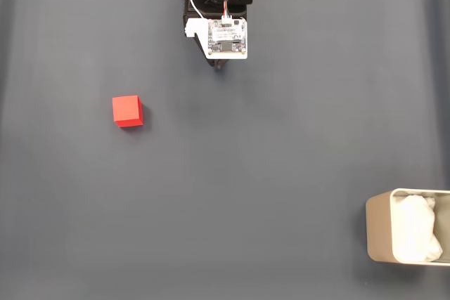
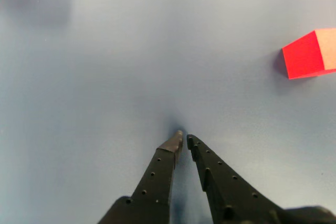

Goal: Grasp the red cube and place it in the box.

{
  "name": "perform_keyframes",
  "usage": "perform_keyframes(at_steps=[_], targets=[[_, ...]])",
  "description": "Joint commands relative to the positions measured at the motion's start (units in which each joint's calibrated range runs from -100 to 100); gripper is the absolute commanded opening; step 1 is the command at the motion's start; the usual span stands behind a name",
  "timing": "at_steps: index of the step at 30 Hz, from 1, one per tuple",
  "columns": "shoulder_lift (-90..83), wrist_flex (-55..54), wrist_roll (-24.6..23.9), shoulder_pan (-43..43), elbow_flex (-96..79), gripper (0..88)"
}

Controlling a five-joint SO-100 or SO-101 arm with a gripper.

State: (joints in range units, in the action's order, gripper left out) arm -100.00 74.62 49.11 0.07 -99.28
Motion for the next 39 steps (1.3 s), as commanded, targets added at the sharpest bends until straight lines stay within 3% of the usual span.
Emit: perform_keyframes(at_steps=[1, 12, 28, 39], targets=[[0.26, 1.20, 0.00, -0.57, -0.63, 0.0], [0.09, 0.46, -0.63, -0.29, -0.63, 0.0], [0.26, -27.65, -0.73, -0.57, 1.56, 0.0], [12.13, -33.31, -0.88, -0.43, 16.52, 0.0]])
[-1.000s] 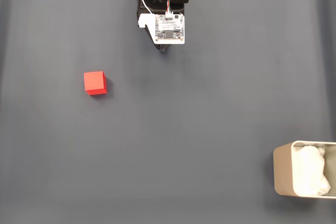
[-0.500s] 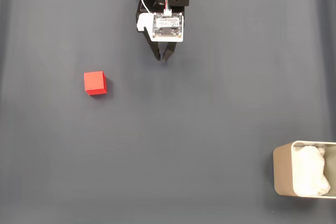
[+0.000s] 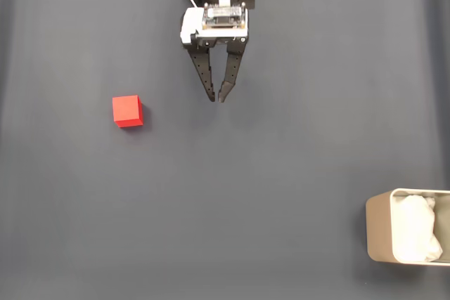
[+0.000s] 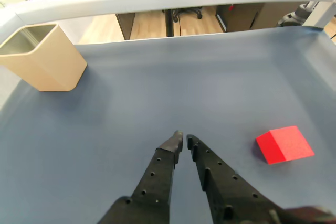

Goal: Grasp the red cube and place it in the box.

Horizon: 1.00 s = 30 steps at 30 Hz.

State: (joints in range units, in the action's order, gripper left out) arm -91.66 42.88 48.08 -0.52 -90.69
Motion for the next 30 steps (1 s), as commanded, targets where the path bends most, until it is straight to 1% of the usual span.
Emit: perform_keyframes(at_steps=[1, 8, 18, 25, 27, 30], targets=[[5.44, -1.49, 0.15, 0.16, 10.30, 0.0], [16.45, 4.66, 1.12, -1.90, 27.82, 0.0], [27.88, 17.86, 3.13, -9.71, 46.98, 0.4], [35.60, 25.15, 3.22, -15.67, 59.12, 0.8], [37.24, 27.20, 2.88, -17.66, 62.04, 2.4], [38.72, 28.76, 2.64, -20.93, 64.23, 7.8]])
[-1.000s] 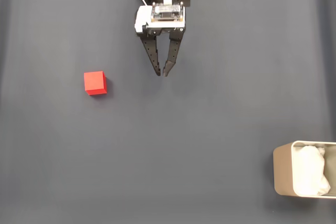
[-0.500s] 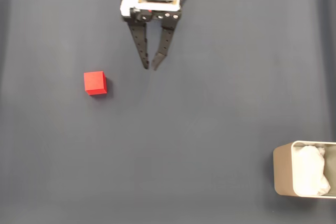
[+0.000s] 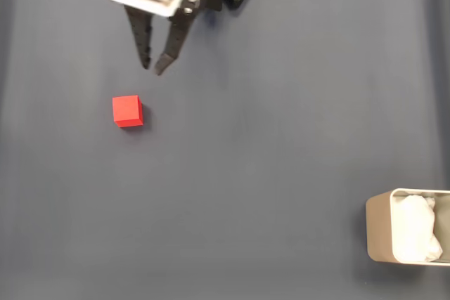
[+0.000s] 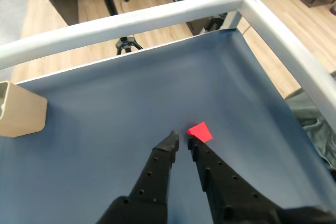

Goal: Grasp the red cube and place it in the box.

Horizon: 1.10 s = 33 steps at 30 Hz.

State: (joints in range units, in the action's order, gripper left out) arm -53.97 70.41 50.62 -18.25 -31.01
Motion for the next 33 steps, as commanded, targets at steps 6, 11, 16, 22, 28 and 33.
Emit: perform_keyframes(at_steps=[6, 11, 16, 22, 28, 33], targets=[[2.15, 1.56, 1.76, -9.09, 4.55, 14.4], [3.37, 1.56, 1.86, -13.21, 4.46, 24.6], [5.79, 0.82, 2.74, -15.70, 4.64, 28.4], [9.00, -1.14, 3.66, -16.41, 4.10, 32.4], [9.78, -7.70, 4.88, -15.42, -2.38, 34.4], [9.69, -17.29, 5.67, -14.21, -11.14, 36.0]])
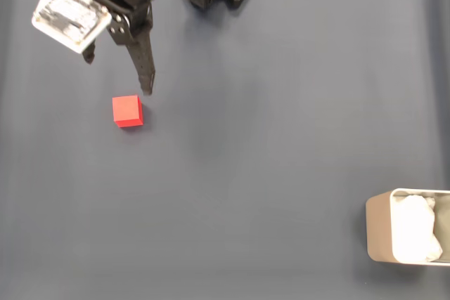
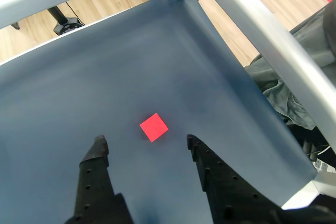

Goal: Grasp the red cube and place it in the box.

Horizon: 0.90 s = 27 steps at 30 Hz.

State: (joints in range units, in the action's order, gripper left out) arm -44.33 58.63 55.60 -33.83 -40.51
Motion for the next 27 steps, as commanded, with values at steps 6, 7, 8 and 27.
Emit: perform_keyframes(at_steps=[6, 7, 8, 27], targets=[[0.49, -12.73, 2.05, 2.65, -8.95, 36.7], [0.75, -13.30, 2.25, 2.79, -9.58, 36.8], [1.18, -13.96, 2.30, 2.93, -10.13, 36.8], [9.32, -17.32, -0.59, 2.79, -11.96, 37.2]])
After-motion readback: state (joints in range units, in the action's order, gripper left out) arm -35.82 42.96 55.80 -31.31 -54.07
